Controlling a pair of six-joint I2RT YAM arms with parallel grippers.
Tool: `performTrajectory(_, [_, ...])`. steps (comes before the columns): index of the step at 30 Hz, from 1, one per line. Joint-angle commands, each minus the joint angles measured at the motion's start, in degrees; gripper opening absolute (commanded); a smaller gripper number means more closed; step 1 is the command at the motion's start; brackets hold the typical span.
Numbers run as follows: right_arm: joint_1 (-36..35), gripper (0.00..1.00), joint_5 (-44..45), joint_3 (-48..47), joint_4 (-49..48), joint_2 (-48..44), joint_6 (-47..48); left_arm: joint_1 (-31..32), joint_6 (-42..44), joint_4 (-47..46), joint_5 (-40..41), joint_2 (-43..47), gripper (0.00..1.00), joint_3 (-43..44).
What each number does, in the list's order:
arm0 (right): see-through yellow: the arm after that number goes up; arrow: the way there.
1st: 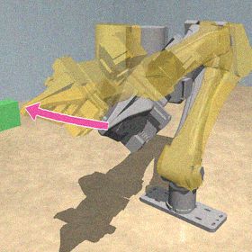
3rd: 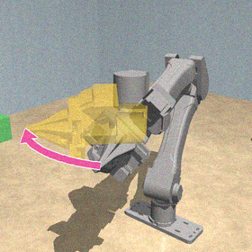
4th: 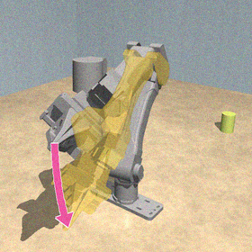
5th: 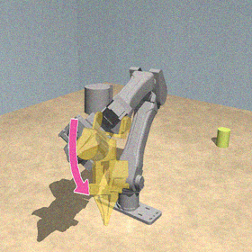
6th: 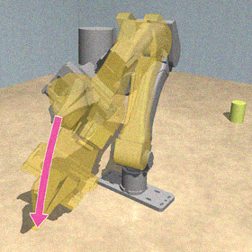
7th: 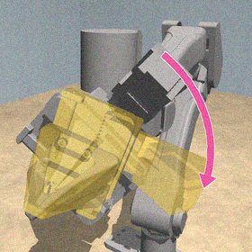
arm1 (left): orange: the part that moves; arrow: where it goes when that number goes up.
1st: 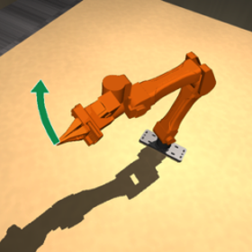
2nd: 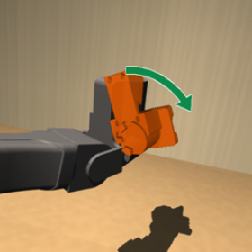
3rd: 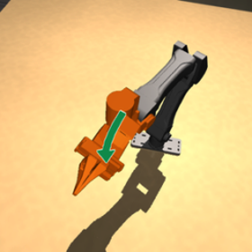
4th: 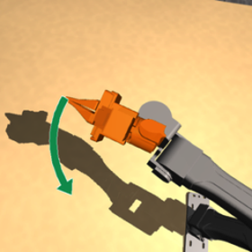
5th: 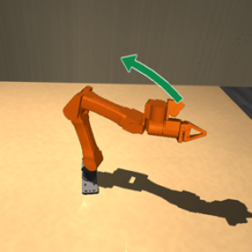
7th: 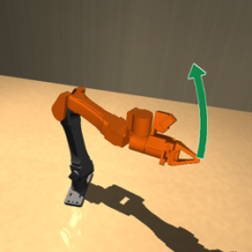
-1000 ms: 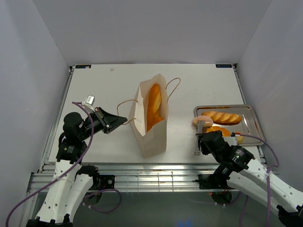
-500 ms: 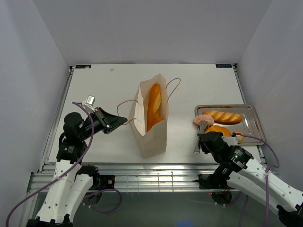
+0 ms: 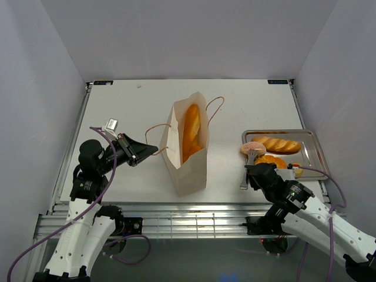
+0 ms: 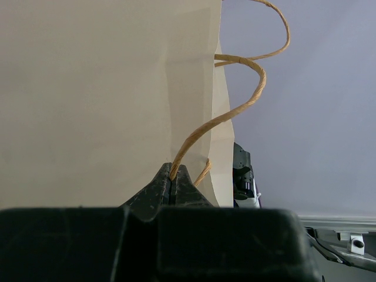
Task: Place the fake bread into the paper bag
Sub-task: Pick up the fake bread from the plate.
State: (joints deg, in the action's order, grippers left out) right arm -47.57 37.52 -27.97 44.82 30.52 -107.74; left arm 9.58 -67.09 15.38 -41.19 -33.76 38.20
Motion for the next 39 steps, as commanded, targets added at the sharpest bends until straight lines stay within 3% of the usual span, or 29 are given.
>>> performTrajectory(1, [0.20,0.08,3.61,-3.32,0.18,-0.20,1.83,0.26,0.47,-0.17,-0.65,0.27,0.00,-0.14])
performTrajectory(14, [0.20,0.08,2.21,-3.50,0.10,-4.50,4.91,0.17,0.47,-0.35,-0.56,0.18,0.00,0.12])
performTrajectory(21, [0.29,0.08,-2.71,-2.53,-1.31,-5.83,3.59,0.17,0.38,-0.08,-0.47,0.45,0.00,-0.40])
performTrajectory(23, [0.29,0.16,-4.02,-3.23,-1.05,-5.21,3.24,0.26,0.29,-0.26,-0.30,0.36,0.00,-0.31])
performTrajectory(24, [0.29,0.29,-4.38,-3.32,-1.05,-4.95,2.63,0.17,0.38,-0.26,-0.29,0.36,0.00,-0.14])
performTrajectory(35, [0.20,0.40,-4.65,-1.65,1.67,-5.56,-2.99,0.26,0.38,0.27,-0.47,0.36,0.00,0.65])
performTrajectory(39, [0.29,0.50,-4.03,-1.30,2.99,-6.96,-4.75,0.17,0.47,0.36,-0.29,0.27,0.00,0.74])
